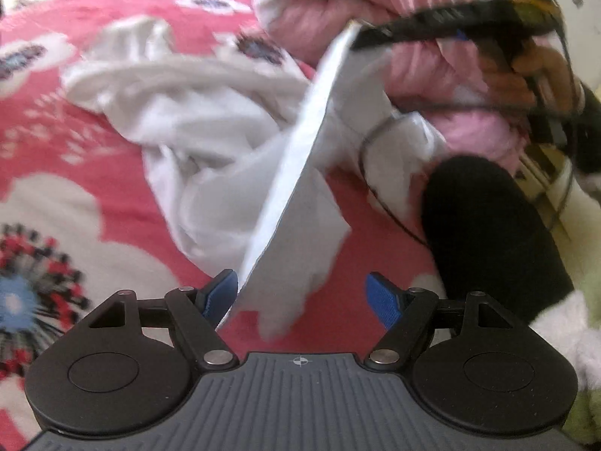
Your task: Fold clothes
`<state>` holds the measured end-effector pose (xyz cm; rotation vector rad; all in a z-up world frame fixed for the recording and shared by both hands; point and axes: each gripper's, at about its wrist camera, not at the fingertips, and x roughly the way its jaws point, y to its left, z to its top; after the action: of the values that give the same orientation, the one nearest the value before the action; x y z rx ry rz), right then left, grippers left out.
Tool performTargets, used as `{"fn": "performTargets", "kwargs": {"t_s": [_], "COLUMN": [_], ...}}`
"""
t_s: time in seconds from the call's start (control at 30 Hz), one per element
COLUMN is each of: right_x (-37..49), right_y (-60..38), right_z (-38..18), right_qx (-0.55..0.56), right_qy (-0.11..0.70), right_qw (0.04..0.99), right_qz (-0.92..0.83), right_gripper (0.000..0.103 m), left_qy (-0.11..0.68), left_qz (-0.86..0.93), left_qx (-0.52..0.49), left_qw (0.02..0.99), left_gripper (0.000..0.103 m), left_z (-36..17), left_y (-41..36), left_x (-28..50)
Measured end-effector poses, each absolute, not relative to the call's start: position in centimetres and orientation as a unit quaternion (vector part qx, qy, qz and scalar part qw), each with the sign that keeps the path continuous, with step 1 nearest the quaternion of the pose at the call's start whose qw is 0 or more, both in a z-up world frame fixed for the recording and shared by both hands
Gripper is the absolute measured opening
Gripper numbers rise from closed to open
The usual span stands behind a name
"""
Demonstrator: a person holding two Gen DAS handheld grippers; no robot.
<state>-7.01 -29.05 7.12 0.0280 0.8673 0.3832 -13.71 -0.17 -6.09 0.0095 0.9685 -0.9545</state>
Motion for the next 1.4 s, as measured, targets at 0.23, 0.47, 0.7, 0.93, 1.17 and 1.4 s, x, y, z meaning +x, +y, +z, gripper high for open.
{"fn": "performTargets", "kwargs": {"t_s": [0.23,0.47,0.7,0.93,1.17,1.4], "right_x": [-10.0,-10.1,-10.0,-9.5,-9.0,-10.4], "right_y": [-29.5,-29.3,-29.3,-29.9,-29.9,-26.4], "right_z": [10.5,14.2,14.9,14.4,16.3,16.1], "right_qx": [0.003,-0.001,0.013,0.022,-0.062,-0.186], "right_qy": [0.336,0.289,0.278,0.281,0.254,0.203], "right_qw": [0.919,0.931,0.931,0.933,0.949,0.950], "right_qz": [0.207,0.223,0.234,0.223,0.177,0.145], "right_gripper": [0.004,0.005,0.005,0.005,0.003,0.001], "left_qy": [0.415,0.375,0.372,0.363,0.268,0.144], "left_qz": [-0.424,-0.440,-0.427,-0.401,-0.308,-0.262], "left_qx": [-0.016,0.010,0.014,-0.005,-0.027,-0.098], "left_qw": [0.805,0.816,0.824,0.841,0.912,0.949], "left_gripper": [0.076,0.075,0.055,0.006,0.002,0.002], "left_z": [-4.1,-3.6,-4.6,-4.0,3.2,12.9], "left_y": [-0.5,-3.3,-4.4,-4.8,-1.1,2.5], "left_x": [-11.8,-10.1,-9.1,-8.1,-5.3,-4.9]}}
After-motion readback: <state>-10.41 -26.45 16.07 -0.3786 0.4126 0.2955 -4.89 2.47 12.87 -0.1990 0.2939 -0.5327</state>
